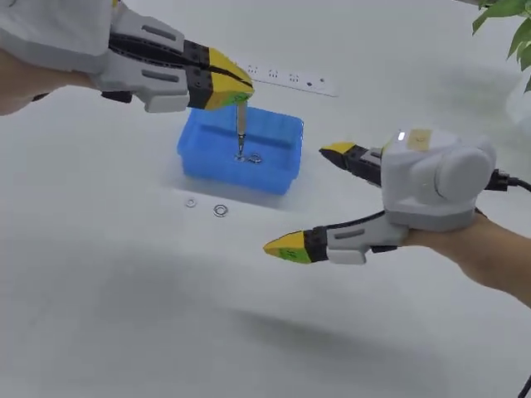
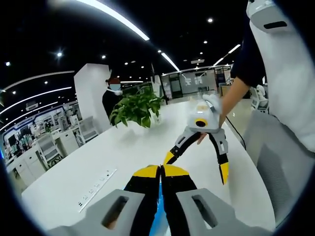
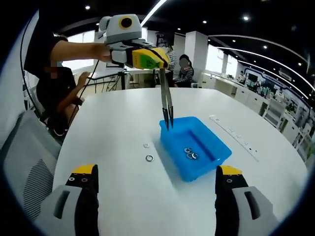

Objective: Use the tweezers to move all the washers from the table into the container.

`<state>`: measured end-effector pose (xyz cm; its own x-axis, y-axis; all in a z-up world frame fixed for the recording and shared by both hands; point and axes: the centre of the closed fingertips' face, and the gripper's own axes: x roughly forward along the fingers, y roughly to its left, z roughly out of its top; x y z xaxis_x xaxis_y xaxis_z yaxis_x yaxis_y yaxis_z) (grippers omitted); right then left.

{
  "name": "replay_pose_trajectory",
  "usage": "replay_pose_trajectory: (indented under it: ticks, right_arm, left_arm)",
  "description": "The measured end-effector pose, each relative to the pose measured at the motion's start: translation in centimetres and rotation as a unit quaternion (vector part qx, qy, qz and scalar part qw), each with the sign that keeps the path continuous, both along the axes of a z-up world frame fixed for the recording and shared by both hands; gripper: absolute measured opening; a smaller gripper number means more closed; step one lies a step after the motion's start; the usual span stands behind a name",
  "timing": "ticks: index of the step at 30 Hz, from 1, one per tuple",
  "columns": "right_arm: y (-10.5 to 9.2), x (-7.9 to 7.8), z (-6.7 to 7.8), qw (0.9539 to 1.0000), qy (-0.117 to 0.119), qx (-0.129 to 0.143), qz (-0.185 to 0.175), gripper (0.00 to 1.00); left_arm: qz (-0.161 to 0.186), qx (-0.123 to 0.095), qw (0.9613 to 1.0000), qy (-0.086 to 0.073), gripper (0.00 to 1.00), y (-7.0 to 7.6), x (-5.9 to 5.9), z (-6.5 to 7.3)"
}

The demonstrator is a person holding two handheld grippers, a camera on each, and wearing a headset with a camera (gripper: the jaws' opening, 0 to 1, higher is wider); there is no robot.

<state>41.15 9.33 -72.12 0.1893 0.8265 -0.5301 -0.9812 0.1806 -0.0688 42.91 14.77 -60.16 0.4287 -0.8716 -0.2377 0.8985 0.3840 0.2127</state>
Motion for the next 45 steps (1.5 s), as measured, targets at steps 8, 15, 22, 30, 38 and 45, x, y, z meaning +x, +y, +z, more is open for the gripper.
replay_pose_trajectory:
  ticks: [8,15,22,30,38,45]
  right_arm:
    - [-3.1,-0.2,-0.2,0.9997,0.009,-0.008,-0.020,1.00]
    - [-4.8,-1.0,-0.7,0.9985,0.031,0.006,-0.045,1.00]
    - [-5.2,-2.2,-0.9,0.9972,0.052,0.022,-0.048,1.00]
    - [-5.5,-2.6,-0.8,0.9954,0.069,0.034,-0.057,0.89]
    - [-5.9,-2.5,-1.1,0.9936,0.076,0.043,-0.072,0.95]
    - [-6.7,-2.4,-1.5,0.9910,0.091,0.047,-0.086,0.95]
  left_arm:
    - [0.001,-0.011,0.9999,0.010,0.04,-0.1,-1.6,-0.7]
    - [0.016,-0.008,0.9995,0.024,0.04,0.3,-3.3,-3.0]
    - [0.024,-0.001,0.9989,0.040,0.04,0.7,-3.2,-4.5]
    - [0.023,0.000,0.9983,0.053,0.04,0.3,-3.3,-5.3]
    - [0.026,-0.002,0.9979,0.060,0.04,0.0,-3.2,-6.4]
    - [0.026,-0.003,0.9978,0.061,0.04,0.0,-2.9,-6.7]
